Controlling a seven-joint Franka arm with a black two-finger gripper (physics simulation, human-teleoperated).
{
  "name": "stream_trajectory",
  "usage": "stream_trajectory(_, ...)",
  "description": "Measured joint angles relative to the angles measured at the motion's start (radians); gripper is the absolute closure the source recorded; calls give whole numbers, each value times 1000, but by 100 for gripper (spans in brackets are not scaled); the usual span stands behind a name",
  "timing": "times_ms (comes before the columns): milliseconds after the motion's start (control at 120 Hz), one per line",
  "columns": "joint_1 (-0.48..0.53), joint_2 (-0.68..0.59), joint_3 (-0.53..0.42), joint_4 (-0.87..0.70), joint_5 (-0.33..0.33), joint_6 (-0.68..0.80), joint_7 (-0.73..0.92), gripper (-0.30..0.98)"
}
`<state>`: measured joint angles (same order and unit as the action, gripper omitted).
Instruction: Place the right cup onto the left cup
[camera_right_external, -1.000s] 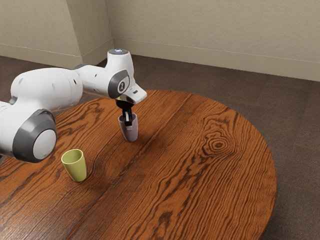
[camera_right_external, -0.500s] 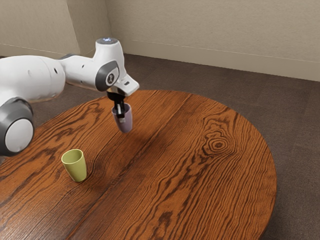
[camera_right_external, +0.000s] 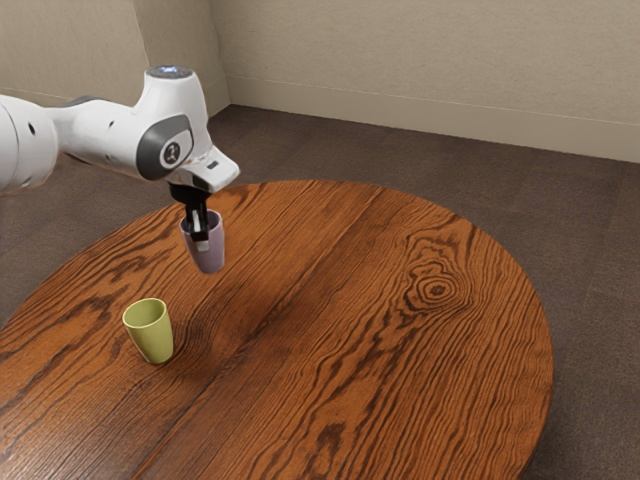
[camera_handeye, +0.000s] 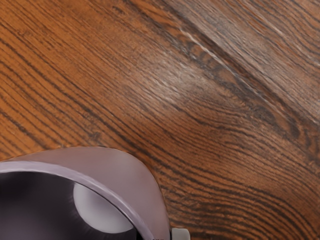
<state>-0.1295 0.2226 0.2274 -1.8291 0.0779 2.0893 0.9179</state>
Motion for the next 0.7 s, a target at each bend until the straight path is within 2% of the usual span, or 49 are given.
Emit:
stream_trajectory(400,17,-189,0,-225,100,-25,-77,79)
stream_trajectory(700,34,-241,1,-294,145,-47,-131,79)
